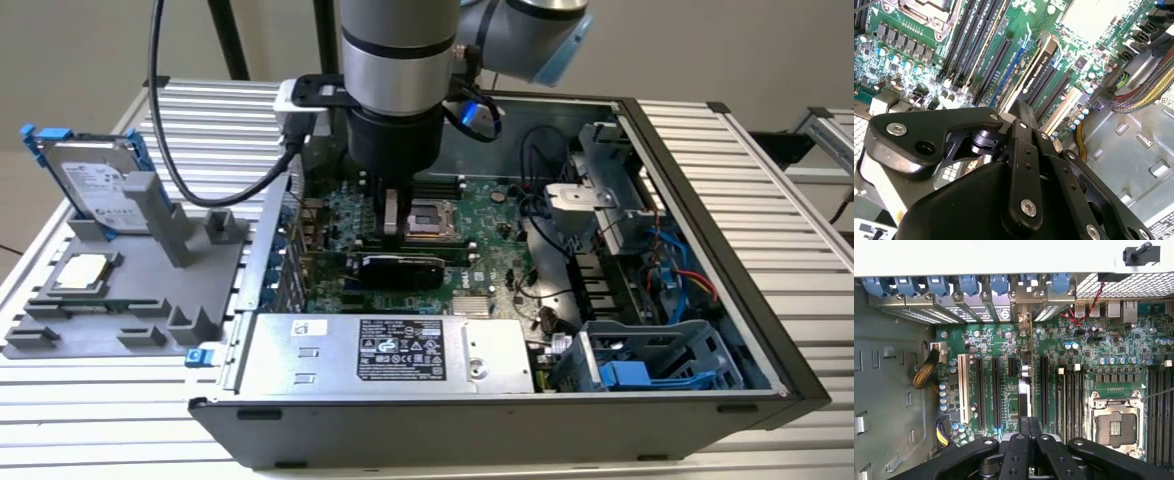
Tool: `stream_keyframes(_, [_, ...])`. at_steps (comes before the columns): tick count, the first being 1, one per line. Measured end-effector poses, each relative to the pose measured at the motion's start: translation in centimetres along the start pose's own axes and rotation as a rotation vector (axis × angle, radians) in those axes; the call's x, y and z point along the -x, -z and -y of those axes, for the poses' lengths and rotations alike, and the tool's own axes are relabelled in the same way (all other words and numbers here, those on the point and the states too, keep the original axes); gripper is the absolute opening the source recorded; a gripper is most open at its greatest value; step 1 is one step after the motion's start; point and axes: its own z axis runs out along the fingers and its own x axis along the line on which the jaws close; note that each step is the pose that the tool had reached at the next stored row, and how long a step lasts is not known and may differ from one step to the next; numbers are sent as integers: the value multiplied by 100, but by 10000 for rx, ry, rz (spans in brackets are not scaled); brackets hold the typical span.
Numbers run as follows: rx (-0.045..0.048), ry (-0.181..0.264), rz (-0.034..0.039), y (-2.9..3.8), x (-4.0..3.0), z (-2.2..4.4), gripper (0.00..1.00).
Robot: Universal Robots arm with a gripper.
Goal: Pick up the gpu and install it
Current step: 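Press down on the gpu until it lock into place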
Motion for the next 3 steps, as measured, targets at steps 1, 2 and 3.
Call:
stream_keyframes(1, [0,0,0,3,0,0,0])
stream_keyframes(2, [0,0,0,3,0,0,0])
stream_keyframes(3, [0,0,0,4,0,0,0])
